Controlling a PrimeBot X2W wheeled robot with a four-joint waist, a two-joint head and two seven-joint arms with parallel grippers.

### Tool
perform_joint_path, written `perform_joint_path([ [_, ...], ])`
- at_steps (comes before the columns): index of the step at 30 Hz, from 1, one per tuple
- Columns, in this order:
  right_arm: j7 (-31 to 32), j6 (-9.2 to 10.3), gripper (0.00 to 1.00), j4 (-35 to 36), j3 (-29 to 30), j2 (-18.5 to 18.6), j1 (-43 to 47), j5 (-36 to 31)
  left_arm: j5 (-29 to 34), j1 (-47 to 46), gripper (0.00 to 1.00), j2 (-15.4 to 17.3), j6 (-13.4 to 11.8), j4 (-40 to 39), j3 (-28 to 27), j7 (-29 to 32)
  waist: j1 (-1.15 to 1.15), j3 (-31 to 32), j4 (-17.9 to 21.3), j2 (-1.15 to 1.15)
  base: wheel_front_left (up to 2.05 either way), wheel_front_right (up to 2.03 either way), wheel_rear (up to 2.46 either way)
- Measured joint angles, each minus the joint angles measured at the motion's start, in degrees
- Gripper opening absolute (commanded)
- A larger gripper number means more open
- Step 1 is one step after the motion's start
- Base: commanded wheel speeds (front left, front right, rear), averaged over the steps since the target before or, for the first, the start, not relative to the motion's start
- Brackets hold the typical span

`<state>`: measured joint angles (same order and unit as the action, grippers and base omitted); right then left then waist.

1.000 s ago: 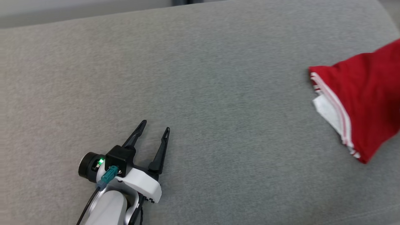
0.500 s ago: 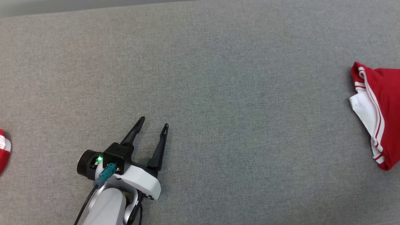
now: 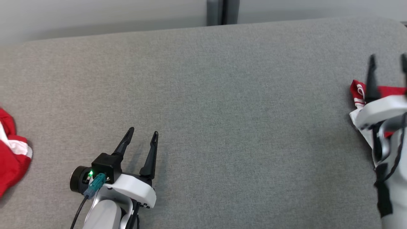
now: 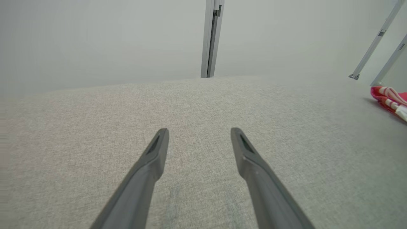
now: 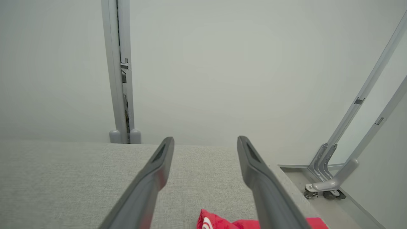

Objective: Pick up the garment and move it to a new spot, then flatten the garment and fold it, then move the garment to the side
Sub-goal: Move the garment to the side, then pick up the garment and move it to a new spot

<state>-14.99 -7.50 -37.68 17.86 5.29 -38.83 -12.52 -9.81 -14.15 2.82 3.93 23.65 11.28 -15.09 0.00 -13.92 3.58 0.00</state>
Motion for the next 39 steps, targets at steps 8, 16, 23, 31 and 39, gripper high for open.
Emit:
perform_joint_path([
  [8, 0.0, 0.00, 1.00, 4.0, -9.7, -1.9, 9.8, 8.7, -0.9, 2.3, 1.00, 0.0, -1.0, 0.7, -1.9, 0.0, 0.00, 3.5, -2.1, 0.00, 0.00, 0.00, 0.00],
  [16, 0.0, 0.00, 1.00, 5.6, -14.9, -2.6, 18.3, 14.3, -0.9, 5.6, 1.00, 0.0, -2.1, 1.7, -4.8, 0.0, 0.00, 7.6, -3.7, 0.00, 0.00, 0.00, 0.00],
  [23, 0.0, 0.00, 1.00, 6.1, -18.3, -2.6, 24.3, 19.0, -1.5, 9.3, 1.00, 0.0, -2.3, 2.2, -7.2, 0.0, 0.00, 12.0, -4.1, 0.00, 0.00, 0.00, 0.00],
  [31, 0.0, 0.01, 1.00, 6.8, -18.8, -2.6, 27.1, 21.6, -0.3, 11.4, 1.00, 0.0, -2.4, 3.2, -8.8, 0.0, 0.00, 14.8, -4.3, 0.00, 0.00, 0.00, 0.00],
  [39, 0.0, 0.01, 1.00, 6.8, -19.9, -2.6, 28.8, 21.6, 0.1, 12.7, 1.00, 0.0, -2.4, 3.9, -9.1, 0.0, 0.00, 16.4, -4.5, 0.00, 0.00, 0.00, 0.00],
])
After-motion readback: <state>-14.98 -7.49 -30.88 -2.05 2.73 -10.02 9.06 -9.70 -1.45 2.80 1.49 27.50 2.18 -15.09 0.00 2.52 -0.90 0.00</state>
